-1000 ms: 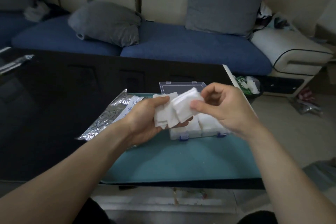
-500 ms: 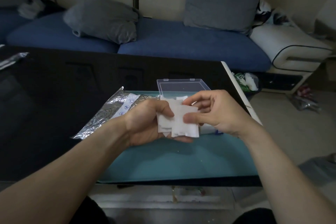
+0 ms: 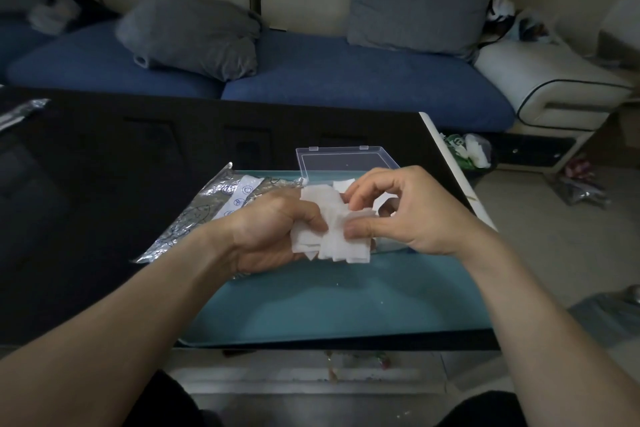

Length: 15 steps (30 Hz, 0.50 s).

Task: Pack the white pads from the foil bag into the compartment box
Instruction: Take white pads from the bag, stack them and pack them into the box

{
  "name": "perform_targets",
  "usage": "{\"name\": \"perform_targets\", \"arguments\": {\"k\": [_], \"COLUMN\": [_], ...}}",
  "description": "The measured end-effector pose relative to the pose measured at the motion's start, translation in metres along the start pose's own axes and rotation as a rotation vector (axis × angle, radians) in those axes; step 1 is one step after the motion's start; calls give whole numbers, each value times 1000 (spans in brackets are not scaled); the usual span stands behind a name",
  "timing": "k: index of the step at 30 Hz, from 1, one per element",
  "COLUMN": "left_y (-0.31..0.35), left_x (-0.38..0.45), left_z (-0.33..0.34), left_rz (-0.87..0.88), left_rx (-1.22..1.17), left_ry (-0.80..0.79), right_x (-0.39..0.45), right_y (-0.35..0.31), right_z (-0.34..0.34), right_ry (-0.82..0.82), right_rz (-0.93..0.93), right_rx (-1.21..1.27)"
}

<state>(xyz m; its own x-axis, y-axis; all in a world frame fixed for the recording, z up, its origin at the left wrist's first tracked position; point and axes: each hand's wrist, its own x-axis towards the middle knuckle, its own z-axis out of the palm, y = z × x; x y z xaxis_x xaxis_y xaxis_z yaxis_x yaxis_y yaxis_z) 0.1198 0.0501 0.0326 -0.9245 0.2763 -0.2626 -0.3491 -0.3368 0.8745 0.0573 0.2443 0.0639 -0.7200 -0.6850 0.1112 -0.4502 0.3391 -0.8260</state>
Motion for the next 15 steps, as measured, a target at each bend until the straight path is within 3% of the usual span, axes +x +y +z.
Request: {"name": "perform_targets", "arguments": {"k": [7, 15], "left_y": [0, 3], "left_x": [-5, -8], "left_z": [4, 4], "left_rz": [4, 19], "left_rx": [6, 76], "left_ry": [-47, -75], "right_x": [0, -11], "right_y": [3, 9], "right_z": [-1, -29], "right_ry": [-48, -111], "right_rz": [45, 6], "right_rx": [20, 381]}}
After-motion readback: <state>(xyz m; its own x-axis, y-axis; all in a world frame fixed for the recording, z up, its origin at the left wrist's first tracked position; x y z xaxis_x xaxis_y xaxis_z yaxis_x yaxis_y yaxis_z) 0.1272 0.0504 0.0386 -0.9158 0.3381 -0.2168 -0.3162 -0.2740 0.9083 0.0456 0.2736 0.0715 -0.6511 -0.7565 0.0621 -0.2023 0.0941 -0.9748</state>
